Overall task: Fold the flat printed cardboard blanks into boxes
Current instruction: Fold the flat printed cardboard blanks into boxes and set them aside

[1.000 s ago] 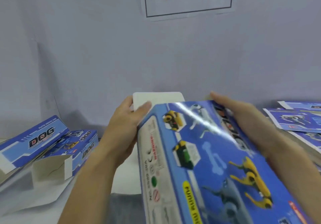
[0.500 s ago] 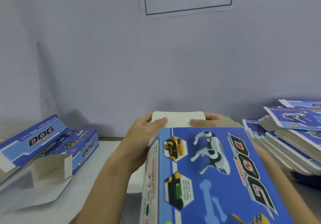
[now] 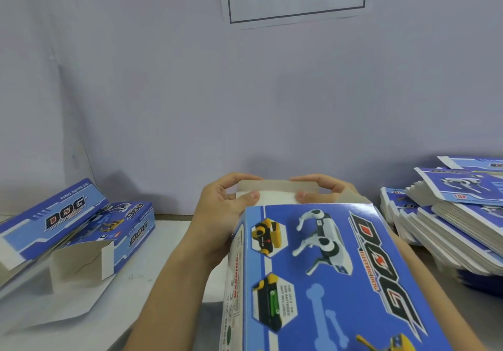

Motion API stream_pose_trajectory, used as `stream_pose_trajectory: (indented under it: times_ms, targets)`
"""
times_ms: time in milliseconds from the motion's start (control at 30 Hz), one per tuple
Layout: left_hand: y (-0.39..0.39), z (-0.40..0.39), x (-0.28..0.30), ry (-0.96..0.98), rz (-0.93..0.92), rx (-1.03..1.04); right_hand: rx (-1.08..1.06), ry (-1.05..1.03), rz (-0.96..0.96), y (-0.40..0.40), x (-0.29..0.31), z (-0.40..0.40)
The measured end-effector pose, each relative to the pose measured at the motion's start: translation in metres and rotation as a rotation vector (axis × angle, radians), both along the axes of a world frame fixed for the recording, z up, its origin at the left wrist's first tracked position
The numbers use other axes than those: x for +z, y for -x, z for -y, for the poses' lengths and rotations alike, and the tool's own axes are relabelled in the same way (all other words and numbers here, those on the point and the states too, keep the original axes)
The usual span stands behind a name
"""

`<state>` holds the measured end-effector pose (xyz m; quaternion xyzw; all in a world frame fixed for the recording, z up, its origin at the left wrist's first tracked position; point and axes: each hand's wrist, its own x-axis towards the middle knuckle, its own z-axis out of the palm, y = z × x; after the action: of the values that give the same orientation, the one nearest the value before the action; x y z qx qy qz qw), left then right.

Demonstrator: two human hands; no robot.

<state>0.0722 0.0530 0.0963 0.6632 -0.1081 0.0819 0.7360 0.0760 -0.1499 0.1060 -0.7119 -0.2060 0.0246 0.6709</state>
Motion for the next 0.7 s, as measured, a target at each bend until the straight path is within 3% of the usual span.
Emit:
stream_pose_trajectory:
  times_ms: [233,367,433,600,700]
  targets:
    - [-0.001,0.002,0.001,0.069,-0.022,0.078,-0.066,0.006,-0.030,-0.007,-0.001,0.004]
    - [-0.006,-0.008,0.001,0.244,-0.029,0.285,0.147,-0.256,-0.108,0.000,0.001,0.012]
    - [-0.007,-0.015,0.001,0.290,-0.003,0.370,0.124,-0.341,-0.134,0.000,0.006,0.008]
    - [0.000,-0.017,0.009,0.351,0.062,0.471,0.161,-0.111,-0.035,0.012,0.018,0.000]
    - [0.006,-0.009,0.022,0.271,0.140,0.350,-0.057,-0.098,0.059,0.017,0.021,0.011]
